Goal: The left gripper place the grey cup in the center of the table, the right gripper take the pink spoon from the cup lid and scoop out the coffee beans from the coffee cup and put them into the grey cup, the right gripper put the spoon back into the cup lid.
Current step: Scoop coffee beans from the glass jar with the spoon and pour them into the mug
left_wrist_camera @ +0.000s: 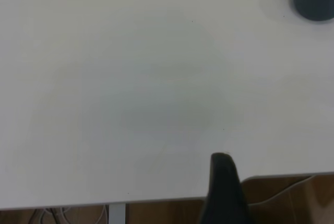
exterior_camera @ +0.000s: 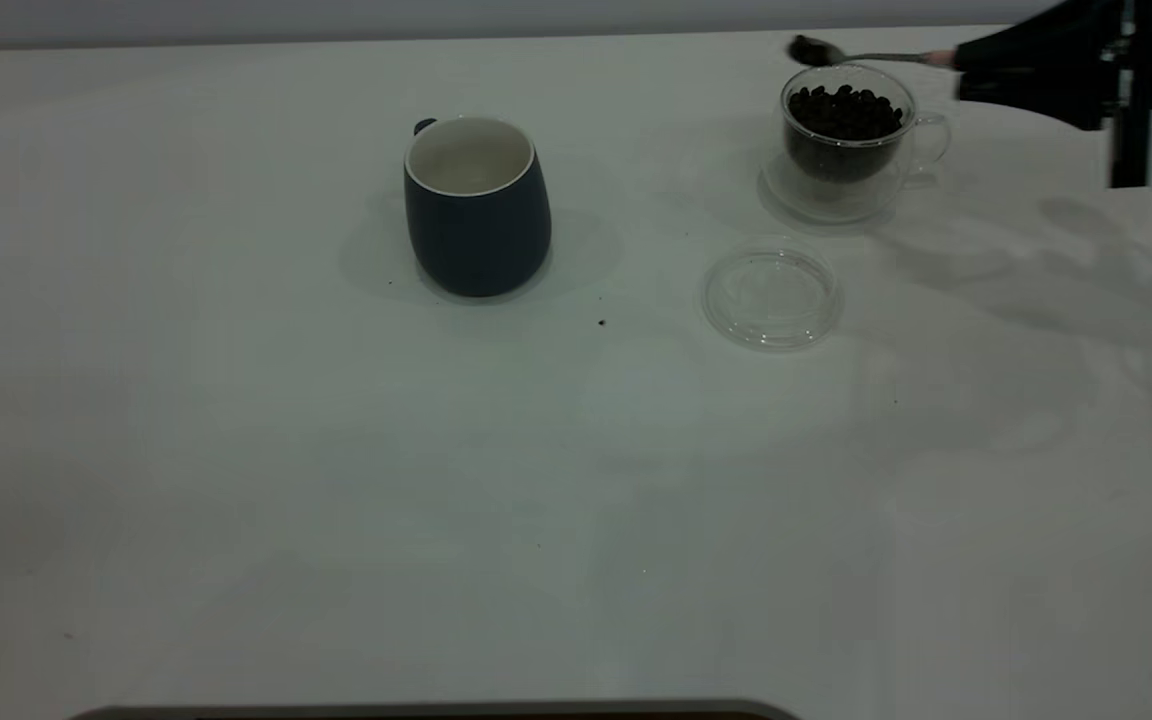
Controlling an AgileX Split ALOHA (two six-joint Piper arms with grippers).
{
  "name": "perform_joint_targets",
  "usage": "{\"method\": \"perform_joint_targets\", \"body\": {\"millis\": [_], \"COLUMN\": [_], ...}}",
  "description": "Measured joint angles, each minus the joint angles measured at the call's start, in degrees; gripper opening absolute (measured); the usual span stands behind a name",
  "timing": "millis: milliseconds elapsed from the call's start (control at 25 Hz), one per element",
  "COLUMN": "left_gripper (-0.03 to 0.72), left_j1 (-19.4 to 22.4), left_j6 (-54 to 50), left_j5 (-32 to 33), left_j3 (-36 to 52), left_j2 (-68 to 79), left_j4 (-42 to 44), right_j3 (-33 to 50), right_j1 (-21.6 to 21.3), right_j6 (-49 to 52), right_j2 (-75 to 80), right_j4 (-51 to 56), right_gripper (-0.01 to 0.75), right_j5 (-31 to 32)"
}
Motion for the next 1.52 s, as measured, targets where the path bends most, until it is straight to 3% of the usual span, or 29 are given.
{"method": "perform_joint_targets", "body": {"millis": [440,760,1160,1520], "left_gripper": [0.586,0.586,0.586,0.586], "left_j1": [0.0,0.0,0.0,0.0], "left_j6": [0.0,0.0,-0.11,-0.11], "left_j5": [0.0,0.0,0.0,0.0], "left_j3": [0.0,0.0,0.0,0.0], "left_j2": [0.0,0.0,0.0,0.0], "left_j4": [0.0,0.0,0.0,0.0], "right_j3": [0.0,-0.19,-1.62,-1.62], "right_j1": [14.71,23.94,27.45,29.47], "right_j6": [0.39,-1.41,-8.22,-27.36], "right_j2": [0.0,0.16,0.2,0.14], "right_j4": [7.76,11.28,12.32,12.38], "right_gripper": [0.101,0.101,0.101,0.101], "right_j5": [-0.27,-9.79,-17.58,-21.67]}}
